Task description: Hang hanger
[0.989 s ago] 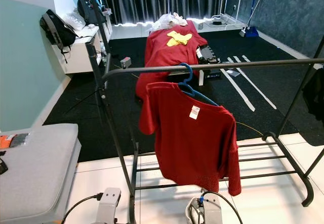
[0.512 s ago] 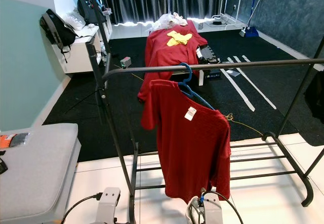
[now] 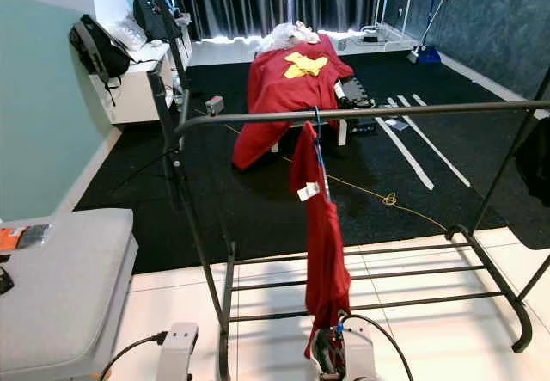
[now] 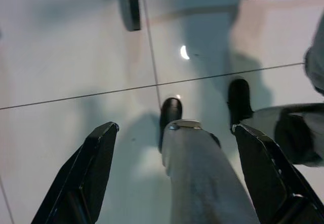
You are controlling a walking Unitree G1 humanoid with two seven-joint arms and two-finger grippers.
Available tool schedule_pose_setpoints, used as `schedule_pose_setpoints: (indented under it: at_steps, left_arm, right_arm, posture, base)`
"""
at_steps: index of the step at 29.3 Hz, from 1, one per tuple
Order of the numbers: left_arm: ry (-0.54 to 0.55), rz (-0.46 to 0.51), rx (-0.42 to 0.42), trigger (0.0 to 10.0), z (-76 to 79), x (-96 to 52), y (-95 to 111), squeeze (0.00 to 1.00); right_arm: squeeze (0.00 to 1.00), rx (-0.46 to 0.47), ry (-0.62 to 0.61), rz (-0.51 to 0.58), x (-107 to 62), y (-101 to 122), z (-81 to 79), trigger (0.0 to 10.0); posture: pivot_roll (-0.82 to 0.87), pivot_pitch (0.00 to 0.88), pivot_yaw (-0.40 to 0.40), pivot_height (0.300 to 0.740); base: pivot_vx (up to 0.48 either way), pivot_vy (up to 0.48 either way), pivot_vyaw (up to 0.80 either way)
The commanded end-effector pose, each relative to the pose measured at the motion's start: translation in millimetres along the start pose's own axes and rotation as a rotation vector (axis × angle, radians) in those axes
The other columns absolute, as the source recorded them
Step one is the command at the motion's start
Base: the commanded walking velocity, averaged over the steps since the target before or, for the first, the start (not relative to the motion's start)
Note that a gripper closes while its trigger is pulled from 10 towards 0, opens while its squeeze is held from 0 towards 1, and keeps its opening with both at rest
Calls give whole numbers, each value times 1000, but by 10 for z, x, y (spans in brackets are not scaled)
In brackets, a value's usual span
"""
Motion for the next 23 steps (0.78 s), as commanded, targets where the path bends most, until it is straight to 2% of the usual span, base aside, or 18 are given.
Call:
schedule_pose_setpoints:
  at_steps: [1, 11, 17, 23]
  left_arm:
    - [25, 2, -11, 10000, -100, -9, -2, 0]
    - [23, -14, 13, 10000, -130, -16, -67, 0]
    - [32, -17, -2, 10000, -161, -20, -80, 0]
    - [46, -16, -22, 10000, -212, -27, -98, 0]
  right_arm:
    - [0, 54, 18, 21, 18, 75, -66, 10000]
    - [0, 37, 13, 16, 13, 57, -44, 10000]
    - [0, 57, 14, 18, 13, 56, -46, 10000]
    - [0, 19, 18, 24, 16, 82, -52, 10000]
  posture:
    - [89, 27, -11, 740]
    - [84, 36, -14, 740]
    - [86, 36, -18, 740]
    - [73, 22, -19, 740]
  base:
    - [0, 0, 0]
    - [0, 0, 0]
    - [0, 0, 0]
    - [0, 0, 0]
Point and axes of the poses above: a point about 5 cm out from each wrist's last joint towards the gripper, its own x axis pointing out of the wrist towards the gripper, its own y axis along the axis of the wrist's last joint, z = x × y, the point moved 3 cm from there along x, pointing out of the wrist towards the gripper, and after that the axes turned 10 degrees about -x, right-handed, at the moved point
